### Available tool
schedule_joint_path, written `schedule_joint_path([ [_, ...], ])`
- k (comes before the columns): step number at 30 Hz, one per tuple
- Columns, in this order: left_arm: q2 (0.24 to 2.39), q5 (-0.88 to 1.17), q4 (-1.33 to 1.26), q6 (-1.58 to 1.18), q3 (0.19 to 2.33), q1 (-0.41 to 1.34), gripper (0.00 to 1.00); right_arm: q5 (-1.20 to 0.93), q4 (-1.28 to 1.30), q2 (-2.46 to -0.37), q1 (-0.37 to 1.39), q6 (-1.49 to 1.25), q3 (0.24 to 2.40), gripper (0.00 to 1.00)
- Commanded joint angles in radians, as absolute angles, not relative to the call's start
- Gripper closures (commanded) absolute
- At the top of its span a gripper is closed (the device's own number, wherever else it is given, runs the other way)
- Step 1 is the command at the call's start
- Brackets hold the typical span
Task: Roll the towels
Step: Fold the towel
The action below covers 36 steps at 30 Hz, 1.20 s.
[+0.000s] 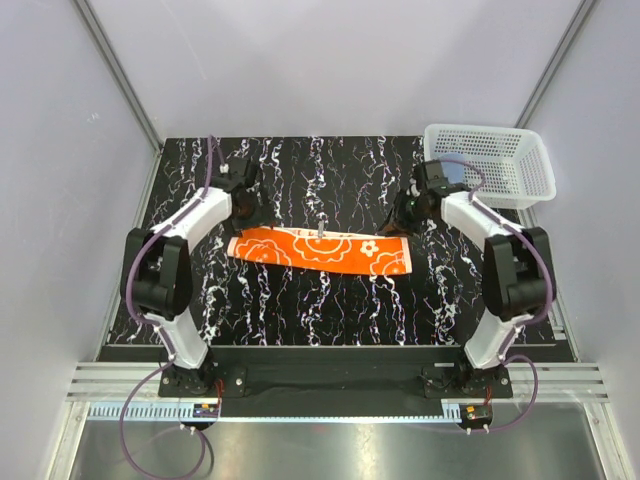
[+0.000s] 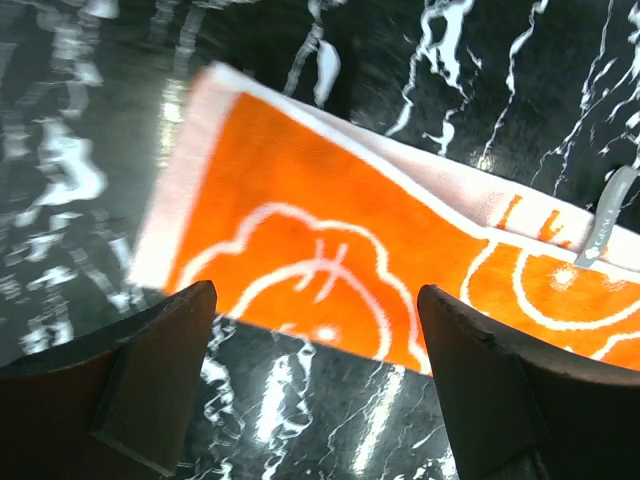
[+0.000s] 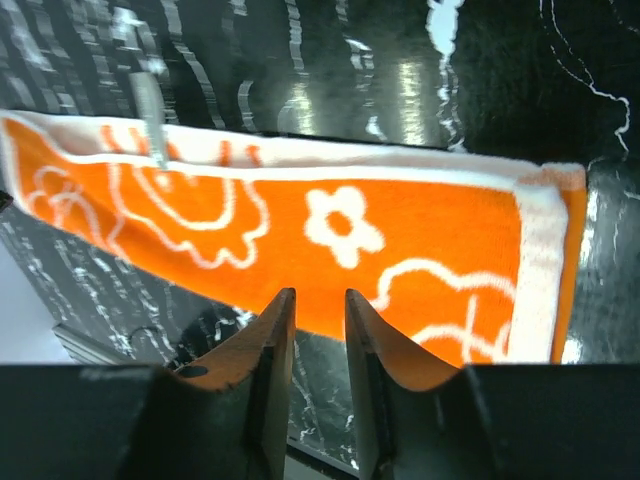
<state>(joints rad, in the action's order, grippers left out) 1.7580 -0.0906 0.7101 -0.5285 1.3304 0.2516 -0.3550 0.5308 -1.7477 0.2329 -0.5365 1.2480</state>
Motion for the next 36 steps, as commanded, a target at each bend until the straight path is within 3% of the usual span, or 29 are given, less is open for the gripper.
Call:
schedule_joint_path([
  [1,1.839,-0.028,0.649,-0.526,1.358,0.241,0.14,-0.4,0.497,-1.827,0.227,-0.505,1.298,0.68],
  [18,2.005,-0.153,0.68,-0.601,1.396,0.129,0.17,-0.264,0.525,-2.036,0.127,-0.454,1.292,0.7],
  [26,1.956,-0.117,0.66,-0.581,1.396,0.135,0.15,-0.291,0.545,-2.0,0.126,-0.449,1.336,0.66],
  [30,1.91,-0.091,0.661,-0.563,1.416,0.15,0.1,-0.293,0.571,-1.927,0.13,-0.445,1.374,0.59],
  [36,1.839,-0.054,0.698,-0.532,1.459,0.179,0.04,-0.21,0.683,-1.818,0.164,-0.411,1.436,0.57],
])
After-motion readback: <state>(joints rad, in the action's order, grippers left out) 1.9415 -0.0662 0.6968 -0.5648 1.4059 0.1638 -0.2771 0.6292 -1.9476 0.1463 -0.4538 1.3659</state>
